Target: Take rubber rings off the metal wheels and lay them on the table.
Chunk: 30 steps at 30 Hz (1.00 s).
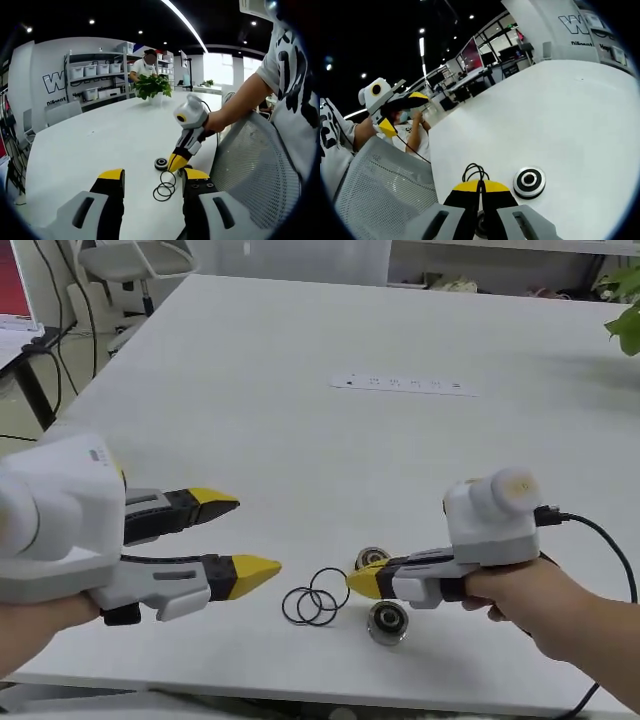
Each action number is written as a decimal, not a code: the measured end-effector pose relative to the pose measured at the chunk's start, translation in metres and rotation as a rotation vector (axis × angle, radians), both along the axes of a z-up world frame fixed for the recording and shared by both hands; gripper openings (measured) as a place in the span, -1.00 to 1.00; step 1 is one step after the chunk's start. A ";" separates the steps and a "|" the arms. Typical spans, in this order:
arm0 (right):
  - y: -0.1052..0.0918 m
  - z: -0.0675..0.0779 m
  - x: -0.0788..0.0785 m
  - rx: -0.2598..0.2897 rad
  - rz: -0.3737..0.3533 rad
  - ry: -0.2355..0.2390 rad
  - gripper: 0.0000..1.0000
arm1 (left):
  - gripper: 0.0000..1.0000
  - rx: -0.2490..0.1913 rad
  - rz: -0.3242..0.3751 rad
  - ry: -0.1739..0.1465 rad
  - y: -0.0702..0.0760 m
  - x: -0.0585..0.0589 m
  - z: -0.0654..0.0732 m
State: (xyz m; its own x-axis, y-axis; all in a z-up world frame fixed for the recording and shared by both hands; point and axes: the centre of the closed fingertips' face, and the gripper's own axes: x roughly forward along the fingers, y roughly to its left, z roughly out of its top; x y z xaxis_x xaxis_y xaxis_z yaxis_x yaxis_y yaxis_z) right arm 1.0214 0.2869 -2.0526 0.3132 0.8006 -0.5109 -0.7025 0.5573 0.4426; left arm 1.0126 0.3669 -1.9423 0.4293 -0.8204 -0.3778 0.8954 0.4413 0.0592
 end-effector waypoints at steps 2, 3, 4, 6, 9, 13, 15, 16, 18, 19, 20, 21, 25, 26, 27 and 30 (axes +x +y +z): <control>0.000 -0.002 -0.001 -0.006 0.001 0.007 -1.00 | -0.14 0.002 0.001 -0.001 0.000 0.000 0.000; 0.000 -0.003 -0.001 -0.009 0.004 0.010 -1.00 | -0.14 0.002 0.000 0.000 0.000 0.000 -0.001; 0.001 -0.003 -0.002 -0.010 0.004 0.011 -1.00 | -0.14 0.004 -0.001 0.000 0.000 -0.001 -0.001; 0.001 -0.005 -0.002 -0.019 0.006 0.011 -1.00 | -0.14 0.008 -0.001 -0.002 0.000 -0.001 -0.002; 0.001 -0.009 -0.002 -0.031 0.003 0.018 -1.00 | -0.14 0.011 0.000 -0.003 0.001 -0.002 -0.003; 0.001 -0.011 -0.003 -0.037 0.004 0.023 -1.00 | -0.14 0.020 0.000 -0.003 0.002 -0.002 -0.004; 0.002 -0.012 -0.003 -0.042 0.010 0.023 -1.00 | -0.14 0.023 -0.001 -0.005 0.003 -0.002 -0.004; 0.002 -0.013 -0.003 -0.047 0.011 0.022 -1.00 | -0.14 0.025 0.000 -0.004 0.003 -0.002 -0.004; 0.001 -0.014 -0.003 -0.052 0.013 0.021 -1.00 | -0.14 0.025 0.000 -0.002 0.003 -0.002 -0.005; 0.001 -0.014 -0.004 -0.053 0.013 0.020 -1.00 | -0.14 0.026 -0.001 -0.001 0.003 -0.003 -0.005; 0.001 -0.014 -0.004 -0.055 0.014 0.018 -1.00 | -0.14 0.029 -0.003 -0.001 0.003 -0.003 -0.005; 0.001 -0.014 -0.004 -0.057 0.015 0.015 -1.00 | -0.14 0.034 -0.005 -0.003 0.002 -0.003 -0.006; 0.000 -0.015 -0.003 -0.062 0.015 0.009 -1.00 | -0.13 0.037 -0.009 0.000 0.001 -0.004 -0.007; 0.000 -0.015 -0.003 -0.063 0.015 0.008 -1.00 | -0.13 0.038 -0.010 0.000 0.001 -0.004 -0.007; 0.000 -0.015 -0.003 -0.065 0.015 0.005 -1.00 | -0.13 0.040 -0.010 0.001 0.001 -0.004 -0.007; 0.000 -0.014 -0.003 -0.064 0.017 -0.001 -1.00 | -0.13 0.045 -0.013 0.002 0.001 -0.004 -0.008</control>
State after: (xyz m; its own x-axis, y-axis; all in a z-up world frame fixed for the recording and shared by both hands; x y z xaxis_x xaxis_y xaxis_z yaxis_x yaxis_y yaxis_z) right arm 1.0186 0.2869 -2.0666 0.3001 0.7716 -0.5608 -0.7127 0.5721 0.4058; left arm 1.0084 0.3675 -1.9500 0.4177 -0.8081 -0.4153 0.9013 0.4265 0.0766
